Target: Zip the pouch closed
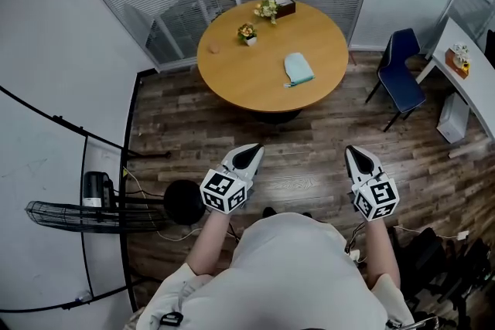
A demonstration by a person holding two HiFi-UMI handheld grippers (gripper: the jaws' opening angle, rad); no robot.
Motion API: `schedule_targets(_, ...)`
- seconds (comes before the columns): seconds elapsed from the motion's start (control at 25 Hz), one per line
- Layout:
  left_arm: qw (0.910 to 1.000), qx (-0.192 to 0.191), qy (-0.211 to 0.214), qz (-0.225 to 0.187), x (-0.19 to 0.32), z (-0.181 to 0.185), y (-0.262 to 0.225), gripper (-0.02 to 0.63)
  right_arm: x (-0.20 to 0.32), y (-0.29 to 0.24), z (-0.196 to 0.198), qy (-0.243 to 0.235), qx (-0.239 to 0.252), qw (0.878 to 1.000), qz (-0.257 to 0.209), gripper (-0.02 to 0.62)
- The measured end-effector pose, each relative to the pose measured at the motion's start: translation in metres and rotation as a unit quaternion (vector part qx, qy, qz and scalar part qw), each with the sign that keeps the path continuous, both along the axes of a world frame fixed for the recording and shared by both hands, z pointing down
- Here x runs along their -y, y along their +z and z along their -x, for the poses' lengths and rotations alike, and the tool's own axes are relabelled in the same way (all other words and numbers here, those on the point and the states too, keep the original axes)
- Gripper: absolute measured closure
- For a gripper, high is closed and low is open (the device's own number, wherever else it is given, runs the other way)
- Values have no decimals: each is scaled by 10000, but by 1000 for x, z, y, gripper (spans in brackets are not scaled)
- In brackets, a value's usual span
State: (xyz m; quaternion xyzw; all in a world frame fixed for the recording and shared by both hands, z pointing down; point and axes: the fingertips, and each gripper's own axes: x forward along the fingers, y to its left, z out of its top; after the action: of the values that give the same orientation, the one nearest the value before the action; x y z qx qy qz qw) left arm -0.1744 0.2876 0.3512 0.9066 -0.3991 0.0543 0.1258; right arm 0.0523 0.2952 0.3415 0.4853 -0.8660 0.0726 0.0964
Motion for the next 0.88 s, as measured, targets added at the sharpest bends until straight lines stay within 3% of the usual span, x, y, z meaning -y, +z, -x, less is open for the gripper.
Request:
schedule_targets(0.8, 9994, 72, 320, -123, -14, 47, 11, 581, -25, 13, 53, 294, 95, 9995, 56, 572)
schedule_targets(0.88, 9993, 72, 346, -87, -13, 49, 14, 537, -26, 16, 54, 322, 102, 9994, 90, 566)
